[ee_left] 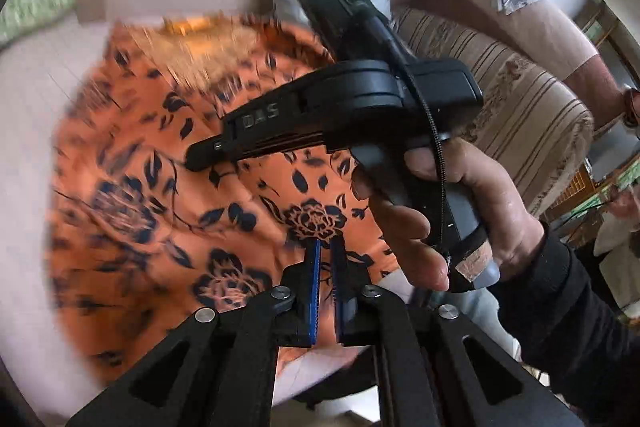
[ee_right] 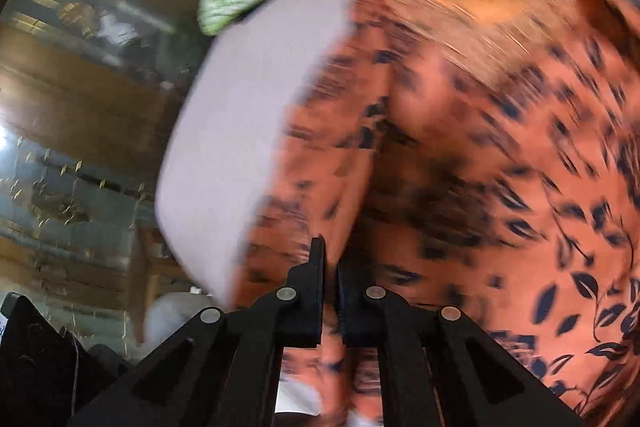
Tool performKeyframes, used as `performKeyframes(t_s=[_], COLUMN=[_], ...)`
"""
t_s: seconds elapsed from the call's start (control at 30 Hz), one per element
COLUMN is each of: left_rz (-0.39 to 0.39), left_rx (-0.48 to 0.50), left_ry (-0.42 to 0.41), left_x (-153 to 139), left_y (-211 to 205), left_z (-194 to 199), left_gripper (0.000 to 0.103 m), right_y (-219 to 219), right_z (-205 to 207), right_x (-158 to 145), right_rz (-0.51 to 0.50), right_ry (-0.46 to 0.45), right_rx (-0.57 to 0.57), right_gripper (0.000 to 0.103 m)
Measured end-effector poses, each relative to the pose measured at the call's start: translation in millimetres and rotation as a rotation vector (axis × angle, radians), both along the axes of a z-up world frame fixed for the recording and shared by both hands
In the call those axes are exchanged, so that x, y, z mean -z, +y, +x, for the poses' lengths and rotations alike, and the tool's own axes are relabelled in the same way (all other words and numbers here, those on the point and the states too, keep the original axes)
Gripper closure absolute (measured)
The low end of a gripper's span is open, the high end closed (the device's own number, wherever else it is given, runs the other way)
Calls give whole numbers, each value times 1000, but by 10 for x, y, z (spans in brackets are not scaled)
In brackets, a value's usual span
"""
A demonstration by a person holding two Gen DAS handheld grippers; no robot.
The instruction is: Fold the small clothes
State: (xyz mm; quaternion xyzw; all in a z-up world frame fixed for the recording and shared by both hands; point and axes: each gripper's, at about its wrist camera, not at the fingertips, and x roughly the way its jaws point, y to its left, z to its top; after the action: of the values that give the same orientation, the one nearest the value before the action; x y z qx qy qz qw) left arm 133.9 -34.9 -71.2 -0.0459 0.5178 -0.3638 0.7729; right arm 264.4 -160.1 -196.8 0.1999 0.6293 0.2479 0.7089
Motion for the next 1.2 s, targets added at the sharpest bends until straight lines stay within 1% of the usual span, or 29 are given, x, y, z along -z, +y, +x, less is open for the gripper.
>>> performKeyframes(t_s=[0.07, 0.1, 0.13, 0.17, 0.2, 0.23, 0.27, 0.3, 0.33, 0.4, 0.47, 0.5, 0.53, 0.57, 0.6, 0.67, 0.73, 0.77, 0.8, 0.83, 0.87, 0.9, 0.93, 0.97, 1.03, 1.07, 1.13, 1.17, 1.2], left_rz=[112, 111, 83, 50, 3, -30, -55, -64, -52, -15, -1, -3, -4, 7, 25, 51, 56, 71, 80, 62, 27, -12, -37, -38, -40, -57, -118, -139, -159], left_rx=[-3, -4, -22, -50, -105, -159, -231, -304, -349, -450, -511, -537, -572, -602, -631, -649, -676, -693, -716, -729, -742, -755, -756, -756, -757, -757, -781, -785, -786], left_ry=[53, 56, 54, 57, 72, 80, 84, 83, 90, 104, 114, 130, 143, 144, 137, 138, 194, 209, 238, 264, 299, 325, 332, 328, 318, 327, 360, 363, 365], left_x=[271, 287, 257, 225, 197, 178, 194, 201, 207, 244, 298, 288, 322, 354, 385, 433, 533, 592, 698, 724, 780, 835, 859, 865, 879, 909, 1059, 1147, 1251], left_y=[-11, 47, 168, 282, 487, 664, 855, 1069, 1198, 1394, 1566, 1619, 1688, 1733, 1771, 1807, 1831, 1845, 1882, 1909, 1950, 1987, 2019, 2044, 2079, 2089, 2115, 2092, 2085], left_z=[48, 82, 93, 129, 216, 241, 371, 469, 563, 785, 1027, 1106, 1197, 1312, 1435, 1601, 1723, 1785, 1918, 1979, 2028, 2083, 2131, 2165, 2241, 2257, 2317, 2367, 2432], left_gripper=[96, 96, 93, 86, 78, 63, 55, 55, 55, 55, 56, 56, 56, 56, 56, 56, 56, 56, 57, 57, 60, 65, 71, 71, 71, 71, 71, 71, 71], right_y=[-205, -285, -383, -471, -528, -589, -628, -671, -649, -588, -502, -454, -430, -367, -318, -376, -416, -487, -493, -451, -396, -327, -290, -252, -163, -61, 112, 201, 292], right_z=[-28, -31, -58, -116, -176, -281, -357, -464, -536, -686, -746, -757, -783, -788, -797, -855, -913, -960, -962, -947, -921, -867, -815, -716, -392, -90, 347, 672, 993], right_x=[343, 437, 504, 491, 432, 323, 262, 171, 121, 142, 281, 354, 392, 370, 308, 172, 38, 57, 124, 244, 286, 230, 104, -97, -416, -561, -615, -574, -511], right_rz=[-31, -33, -26, 3, 23, 25, 25, 38, 45, 3, -56, -73, -89, -137, -178, -149, -214, -242, -258, -275, -268, -267, -266, -244, -164, -130, -129, -131, -112], right_ry=[16, 38, 64, 63, 43, 10, -16, -56, -71, -75, -71, -59, -58, -86, -108, -130, -167, -166, -145, -87, -57, -66, -115, -181, -266, -315, -324, -298, -267], right_rx=[46, 82, 119, 146, 163, 183, 187, 181, 174, 151, 121, 111, 94, 73, 52, 60, 74, 85, 78, 34, 4, -20, -19, -17, -20, -37, -53, -47, -45], right_gripper=[90, 85, 78, 74, 61, 46, 42, 39, 39, 39, 41, 51, 68, 81, 99, 100, 100, 100, 96, 93, 93, 93, 88, 82, 27, 21, 25, 26, 33])
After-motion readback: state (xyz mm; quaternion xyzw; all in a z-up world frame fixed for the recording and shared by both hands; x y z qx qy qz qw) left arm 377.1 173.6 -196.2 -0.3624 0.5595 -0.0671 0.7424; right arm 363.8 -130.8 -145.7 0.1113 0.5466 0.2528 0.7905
